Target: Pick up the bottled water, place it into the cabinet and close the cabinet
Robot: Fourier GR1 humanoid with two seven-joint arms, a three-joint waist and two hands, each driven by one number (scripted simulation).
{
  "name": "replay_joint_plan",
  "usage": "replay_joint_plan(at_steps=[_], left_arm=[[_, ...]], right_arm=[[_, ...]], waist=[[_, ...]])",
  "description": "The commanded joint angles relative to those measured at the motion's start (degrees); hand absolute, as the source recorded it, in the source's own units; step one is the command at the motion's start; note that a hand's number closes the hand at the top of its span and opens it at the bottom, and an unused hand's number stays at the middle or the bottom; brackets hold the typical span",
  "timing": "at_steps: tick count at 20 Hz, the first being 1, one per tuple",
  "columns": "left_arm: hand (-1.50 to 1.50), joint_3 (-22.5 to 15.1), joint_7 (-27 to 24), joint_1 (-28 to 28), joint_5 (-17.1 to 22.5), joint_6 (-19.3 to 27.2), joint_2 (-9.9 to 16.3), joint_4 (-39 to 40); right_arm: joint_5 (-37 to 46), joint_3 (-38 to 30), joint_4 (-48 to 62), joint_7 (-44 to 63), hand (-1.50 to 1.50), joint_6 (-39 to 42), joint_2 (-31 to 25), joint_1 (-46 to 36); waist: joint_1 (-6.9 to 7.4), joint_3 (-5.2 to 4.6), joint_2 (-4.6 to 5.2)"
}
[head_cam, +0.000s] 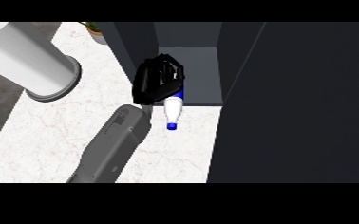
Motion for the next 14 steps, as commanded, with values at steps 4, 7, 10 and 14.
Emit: replay_joint_plan(at_steps=[4,7,10,14], left_arm=[[1.5,-6.0,7.45,18.14,-0.01,3.82,2.6,-25.77],[1.5,-6.18,7.72,26.5,0.47,2.38,7.65,-35.84],[1.5,-10.3,7.83,35.75,-1.01,3.7,8.71,-45.61],[1.5,-12.41,8.13,41.19,-1.32,4.57,9.39,-51.84]], right_arm=[[2.72,-0.27,-5.09,3.36,-1.5,1.18,-3.44,-0.3],[1.35,-1.6,-7.86,5.86,-1.5,1.25,-4.64,-0.64],[2.93,1.99,-2.92,7.3,1.5,2.36,-2.0,-5.63],[-0.2,6.58,-6.16,9.46,1.5,7.15,-4.65,-6.57]], waist=[[1.61,0.01,-0.23],[1.15,-0.01,0.07],[1.29,-0.05,0.26],[0.75,-0.04,0.29]])
